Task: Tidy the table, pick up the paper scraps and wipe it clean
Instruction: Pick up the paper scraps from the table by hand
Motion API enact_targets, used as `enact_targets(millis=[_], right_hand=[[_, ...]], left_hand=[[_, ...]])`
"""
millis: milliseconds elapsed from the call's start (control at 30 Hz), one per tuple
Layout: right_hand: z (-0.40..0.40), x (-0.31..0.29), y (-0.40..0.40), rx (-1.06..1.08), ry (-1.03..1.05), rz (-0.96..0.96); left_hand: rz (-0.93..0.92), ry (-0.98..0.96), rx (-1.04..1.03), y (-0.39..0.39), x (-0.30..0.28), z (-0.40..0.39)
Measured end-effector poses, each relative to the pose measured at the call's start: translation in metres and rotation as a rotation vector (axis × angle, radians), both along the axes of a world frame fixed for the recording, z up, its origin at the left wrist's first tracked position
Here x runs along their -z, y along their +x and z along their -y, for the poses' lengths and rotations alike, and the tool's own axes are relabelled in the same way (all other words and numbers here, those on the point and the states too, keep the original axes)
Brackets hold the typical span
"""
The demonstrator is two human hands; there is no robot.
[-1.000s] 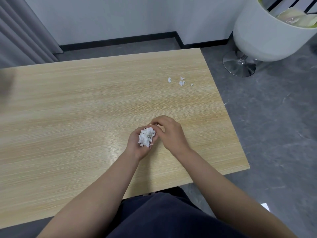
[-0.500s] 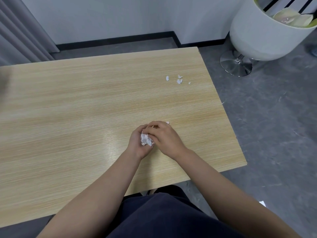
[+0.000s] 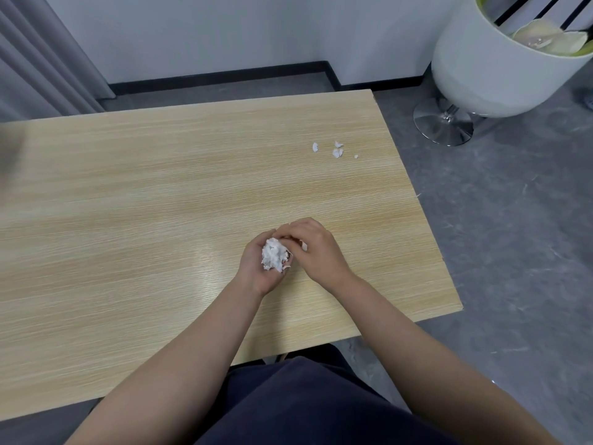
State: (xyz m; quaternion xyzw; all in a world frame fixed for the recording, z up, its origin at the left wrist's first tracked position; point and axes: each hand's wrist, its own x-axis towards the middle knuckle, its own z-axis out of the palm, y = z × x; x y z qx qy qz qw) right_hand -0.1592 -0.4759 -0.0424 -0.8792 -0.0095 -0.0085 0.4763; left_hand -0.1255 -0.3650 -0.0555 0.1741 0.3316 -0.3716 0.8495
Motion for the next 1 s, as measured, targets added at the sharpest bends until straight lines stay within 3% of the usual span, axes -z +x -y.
enact_targets(millis=[267, 367, 467, 567, 667, 833, 1000], right_hand=[[0.000, -0.002, 0.007, 0.130, 0.258, -0.078], [0.010, 0.007, 0.010, 0.278, 0.319, -0.059], [0.036, 0.033, 0.011, 0.420, 0.121, -0.108], [0.053, 0.057, 0.007, 0.330, -0.150, -0.352], [0.049, 0.068, 0.006, 0.229, -0.231, -0.461], [0.037, 0.073, 0.021, 0.115, -0.380, -0.443], [0.029, 0.080, 0.016, 0.050, -0.372, -0.351]], left_hand=[[0.001, 0.054, -0.027, 0.006, 0.013, -0.011], [0.000, 0.062, -0.054, 0.006, 0.012, -0.013], [-0.004, 0.074, -0.076, 0.006, 0.012, -0.018], [-0.006, 0.068, -0.094, 0.006, 0.012, -0.023], [-0.004, 0.083, -0.090, 0.005, 0.014, -0.025], [-0.016, 0.078, -0.104, 0.004, 0.018, -0.028], [-0.019, 0.089, -0.100, 0.004, 0.022, -0.032]])
